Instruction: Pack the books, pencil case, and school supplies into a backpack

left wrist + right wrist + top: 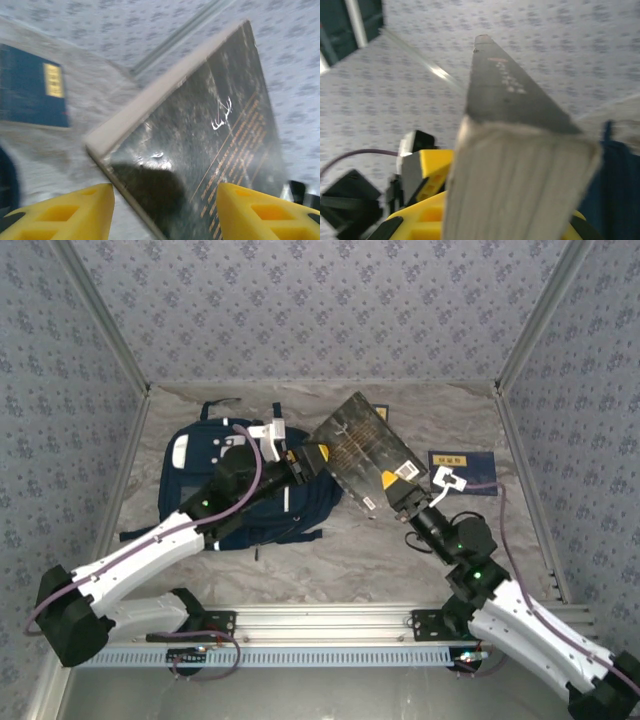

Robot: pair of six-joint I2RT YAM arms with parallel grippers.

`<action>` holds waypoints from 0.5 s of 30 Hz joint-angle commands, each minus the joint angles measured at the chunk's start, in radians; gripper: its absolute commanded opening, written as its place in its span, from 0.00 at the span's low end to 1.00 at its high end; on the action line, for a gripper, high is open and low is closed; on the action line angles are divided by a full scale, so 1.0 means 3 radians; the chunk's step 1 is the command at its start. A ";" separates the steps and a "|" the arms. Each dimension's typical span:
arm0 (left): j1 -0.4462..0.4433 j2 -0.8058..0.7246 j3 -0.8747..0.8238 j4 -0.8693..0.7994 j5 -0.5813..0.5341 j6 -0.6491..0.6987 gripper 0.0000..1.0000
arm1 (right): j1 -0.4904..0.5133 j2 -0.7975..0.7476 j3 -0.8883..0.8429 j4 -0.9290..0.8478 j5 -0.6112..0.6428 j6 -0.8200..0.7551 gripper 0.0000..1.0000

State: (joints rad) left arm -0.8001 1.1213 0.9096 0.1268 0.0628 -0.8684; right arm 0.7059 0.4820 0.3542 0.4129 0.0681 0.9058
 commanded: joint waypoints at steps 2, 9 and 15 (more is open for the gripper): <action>0.0200 0.0079 0.0242 -0.1107 -0.0337 0.0473 0.57 | -0.0035 -0.0288 0.0249 -0.1355 0.0587 -0.0365 0.00; 0.0664 0.0622 0.0462 -0.1514 -0.0228 0.0541 0.58 | -0.0077 -0.0379 0.0287 -0.1840 0.0684 -0.0402 0.00; 0.0836 0.1283 0.0642 -0.1363 0.0004 0.0591 0.55 | -0.0116 -0.0403 0.0305 -0.1929 0.0663 -0.0434 0.00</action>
State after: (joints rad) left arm -0.5640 1.4494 1.0496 -0.2668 0.0200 -0.7223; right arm 0.6796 0.3885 0.3870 -0.1986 0.2401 0.8017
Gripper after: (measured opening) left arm 0.555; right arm 0.171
